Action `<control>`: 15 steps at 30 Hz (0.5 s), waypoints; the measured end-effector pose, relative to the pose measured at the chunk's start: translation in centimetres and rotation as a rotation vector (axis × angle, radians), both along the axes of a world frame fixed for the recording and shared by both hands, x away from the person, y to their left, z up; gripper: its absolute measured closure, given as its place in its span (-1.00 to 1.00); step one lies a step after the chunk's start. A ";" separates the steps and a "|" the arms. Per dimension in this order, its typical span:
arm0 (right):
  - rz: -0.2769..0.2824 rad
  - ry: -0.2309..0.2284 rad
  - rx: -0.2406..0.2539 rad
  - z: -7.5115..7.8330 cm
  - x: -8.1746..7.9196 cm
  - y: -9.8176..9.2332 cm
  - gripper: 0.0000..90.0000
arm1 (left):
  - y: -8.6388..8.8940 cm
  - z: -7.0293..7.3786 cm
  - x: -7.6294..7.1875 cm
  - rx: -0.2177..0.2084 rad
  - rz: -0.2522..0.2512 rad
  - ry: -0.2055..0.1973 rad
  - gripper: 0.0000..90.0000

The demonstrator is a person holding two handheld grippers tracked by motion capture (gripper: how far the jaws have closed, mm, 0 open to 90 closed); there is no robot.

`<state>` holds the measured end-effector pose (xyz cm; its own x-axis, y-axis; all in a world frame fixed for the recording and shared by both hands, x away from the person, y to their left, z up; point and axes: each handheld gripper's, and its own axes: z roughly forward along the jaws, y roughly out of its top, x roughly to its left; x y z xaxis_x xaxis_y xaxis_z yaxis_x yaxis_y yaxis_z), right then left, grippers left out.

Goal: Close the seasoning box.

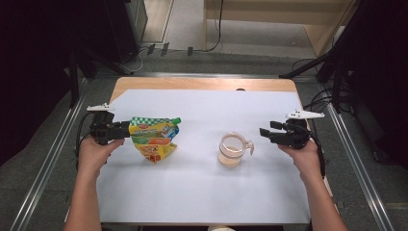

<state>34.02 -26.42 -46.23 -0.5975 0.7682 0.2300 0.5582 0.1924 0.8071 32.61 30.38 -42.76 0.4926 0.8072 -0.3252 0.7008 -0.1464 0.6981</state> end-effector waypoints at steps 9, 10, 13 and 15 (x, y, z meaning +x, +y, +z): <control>-0.068 0.010 -0.014 -1.8 0.3 -1.3 -0.35 | -0.1 -0.4 0.1 0.007 0.007 0.004 -0.10; -0.073 0.016 -0.015 -2.0 0.3 -1.4 -0.36 | -0.1 -0.4 0.1 0.008 0.011 0.002 -0.10; -0.073 0.034 -0.014 -2.6 0.4 -1.7 -0.42 | -0.2 -0.5 0.1 0.037 0.031 -0.021 -0.10; -0.076 0.036 -0.019 -2.9 0.5 -1.8 -0.42 | -0.2 -0.6 0.1 0.045 0.046 -0.032 -0.13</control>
<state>34.55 -28.23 -49.11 -0.5290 0.8153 0.2354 0.6007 0.1639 0.7825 32.75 30.13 -43.31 0.4645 0.8427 -0.2723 0.6846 -0.1466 0.7140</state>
